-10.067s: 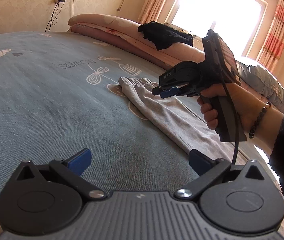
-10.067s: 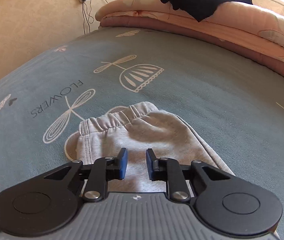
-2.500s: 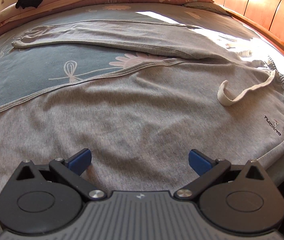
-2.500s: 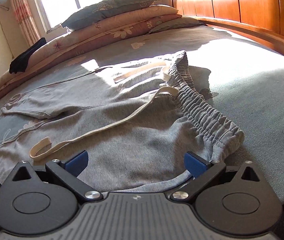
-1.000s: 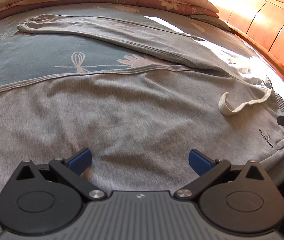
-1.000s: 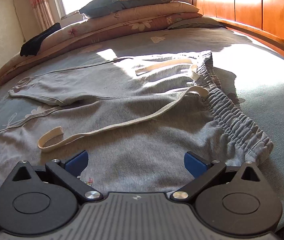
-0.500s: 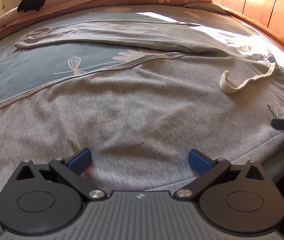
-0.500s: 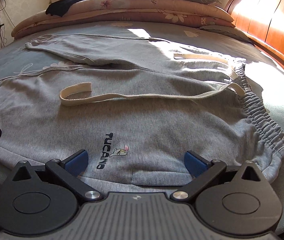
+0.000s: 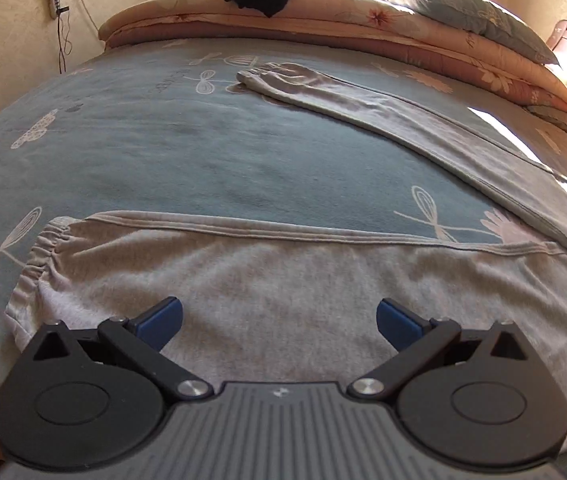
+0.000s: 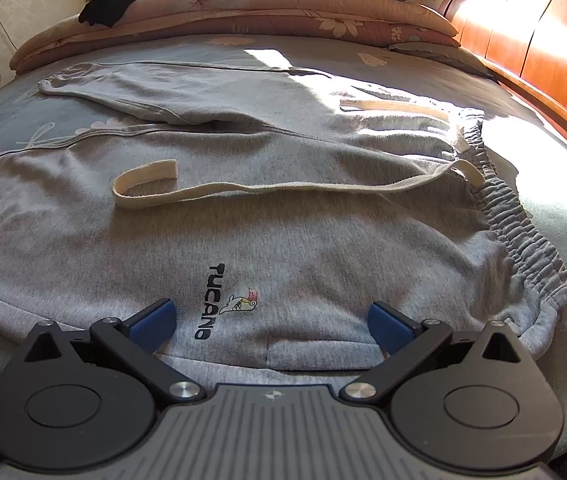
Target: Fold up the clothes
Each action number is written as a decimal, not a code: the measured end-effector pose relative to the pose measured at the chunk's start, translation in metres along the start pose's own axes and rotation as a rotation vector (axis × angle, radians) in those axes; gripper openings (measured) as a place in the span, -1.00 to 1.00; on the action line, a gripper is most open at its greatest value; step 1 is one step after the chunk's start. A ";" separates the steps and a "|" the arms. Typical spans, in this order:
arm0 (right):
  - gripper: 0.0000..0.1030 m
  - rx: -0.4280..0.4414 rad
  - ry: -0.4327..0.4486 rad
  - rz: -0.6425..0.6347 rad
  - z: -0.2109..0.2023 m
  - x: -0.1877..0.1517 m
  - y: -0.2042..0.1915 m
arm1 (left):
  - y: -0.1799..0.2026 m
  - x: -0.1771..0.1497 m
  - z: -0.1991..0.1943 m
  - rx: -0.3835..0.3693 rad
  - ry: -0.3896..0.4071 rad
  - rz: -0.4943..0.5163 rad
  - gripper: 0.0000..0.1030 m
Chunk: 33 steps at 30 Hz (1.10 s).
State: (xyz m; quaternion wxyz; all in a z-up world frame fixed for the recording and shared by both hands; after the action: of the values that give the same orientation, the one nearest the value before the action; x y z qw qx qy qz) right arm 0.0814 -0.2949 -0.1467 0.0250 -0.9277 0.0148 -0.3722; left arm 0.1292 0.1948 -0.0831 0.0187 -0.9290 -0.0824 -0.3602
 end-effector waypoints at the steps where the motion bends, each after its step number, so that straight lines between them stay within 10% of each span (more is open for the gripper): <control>1: 1.00 -0.003 -0.002 0.001 0.000 0.000 0.000 | -0.017 0.000 -0.003 -0.009 0.004 -0.048 0.99; 7: 1.00 -0.014 0.003 0.011 0.000 0.000 -0.001 | -0.091 -0.012 0.016 -0.210 -0.038 -0.263 0.99; 11: 1.00 -0.014 0.001 0.011 0.000 0.000 -0.001 | -0.114 -0.020 0.026 -0.083 -0.096 -0.322 0.99; 22: 1.00 -0.014 0.012 0.012 0.001 -0.001 -0.001 | -0.098 -0.004 0.021 -0.084 -0.041 -0.250 0.99; 28: 1.00 -0.014 0.009 0.011 0.000 0.000 -0.002 | -0.100 -0.014 0.040 0.060 -0.123 -0.246 0.99; 33: 1.00 -0.016 0.004 0.011 0.001 0.000 -0.002 | -0.057 -0.006 0.023 0.123 -0.103 -0.065 0.99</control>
State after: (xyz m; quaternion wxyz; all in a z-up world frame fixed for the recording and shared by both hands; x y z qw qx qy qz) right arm 0.0820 -0.2925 -0.1470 0.0196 -0.9270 0.0227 -0.3738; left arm 0.1310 0.2525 -0.1055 0.0599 -0.9402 -0.1357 -0.3065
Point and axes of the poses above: each gripper's, at about its wrist camera, not at the fingertips, and z roughly the way its jaws point, y to its right, x to its top, the point moved 2 cm from there along z, roughly the way its jaws point, and after that the axes turned 6 degrees about z, right-handed, at the moved point
